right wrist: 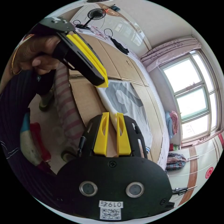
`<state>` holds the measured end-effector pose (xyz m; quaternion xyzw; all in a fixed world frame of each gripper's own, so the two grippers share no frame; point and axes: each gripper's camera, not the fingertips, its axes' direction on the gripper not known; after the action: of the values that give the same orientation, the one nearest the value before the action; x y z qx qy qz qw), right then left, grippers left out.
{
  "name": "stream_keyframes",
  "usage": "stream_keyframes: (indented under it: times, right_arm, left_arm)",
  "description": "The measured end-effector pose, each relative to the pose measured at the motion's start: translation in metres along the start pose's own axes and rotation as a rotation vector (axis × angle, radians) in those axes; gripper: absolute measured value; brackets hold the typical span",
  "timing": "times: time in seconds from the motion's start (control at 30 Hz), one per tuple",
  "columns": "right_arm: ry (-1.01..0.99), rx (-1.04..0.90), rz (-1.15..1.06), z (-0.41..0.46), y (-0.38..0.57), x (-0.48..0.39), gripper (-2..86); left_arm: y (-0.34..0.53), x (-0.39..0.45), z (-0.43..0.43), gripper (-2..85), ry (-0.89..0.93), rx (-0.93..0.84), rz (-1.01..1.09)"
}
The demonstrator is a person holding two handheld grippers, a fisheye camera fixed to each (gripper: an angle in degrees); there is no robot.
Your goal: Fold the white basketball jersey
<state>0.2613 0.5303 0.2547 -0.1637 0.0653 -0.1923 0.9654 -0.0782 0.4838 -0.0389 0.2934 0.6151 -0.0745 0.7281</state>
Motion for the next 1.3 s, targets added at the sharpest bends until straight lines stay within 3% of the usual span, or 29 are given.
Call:
stream_keyframes:
  times: [0.33, 0.5, 0.8, 0.9, 1.07, 1.13, 1.3]
  right_arm:
    - [0.137, 0.026, -0.059, 0.058, 0.087, -0.033, 3.0]
    - [0.145, 0.043, -0.034, 0.063, 0.121, -0.02, 7.6]
    - [0.138, -0.004, 0.017, 0.054, 0.193, 0.031, 6.3]
    - [0.066, 0.046, 0.263, 0.031, 0.22, 0.073, 2.0]
    - [-0.259, -0.031, 0.982, 0.019, 0.298, 0.15, -0.4]
    - [-0.316, -0.043, 1.037, 0.007, 0.309, 0.154, -0.6]
    - [-0.094, -0.046, 0.943, -0.055, 0.308, 0.161, -0.7]
  left_arm:
    - [-0.006, 0.036, 0.03, 1.5, -0.095, -0.095, 0.018]
    - [0.005, 0.047, 0.036, 1.4, -0.129, -0.149, 0.015]
    - [0.02, 0.065, 0.028, 1.4, -0.144, -0.147, 0.016]
    - [0.028, 0.075, 0.01, 1.1, -0.185, -0.116, 0.003]
    - [0.047, 0.105, -0.016, 1.1, -0.21, -0.11, -0.092]
    - [0.056, 0.123, -0.024, 1.1, -0.222, -0.088, -0.123]
    - [0.075, 0.176, -0.045, 1.1, -0.232, -0.022, -0.068]
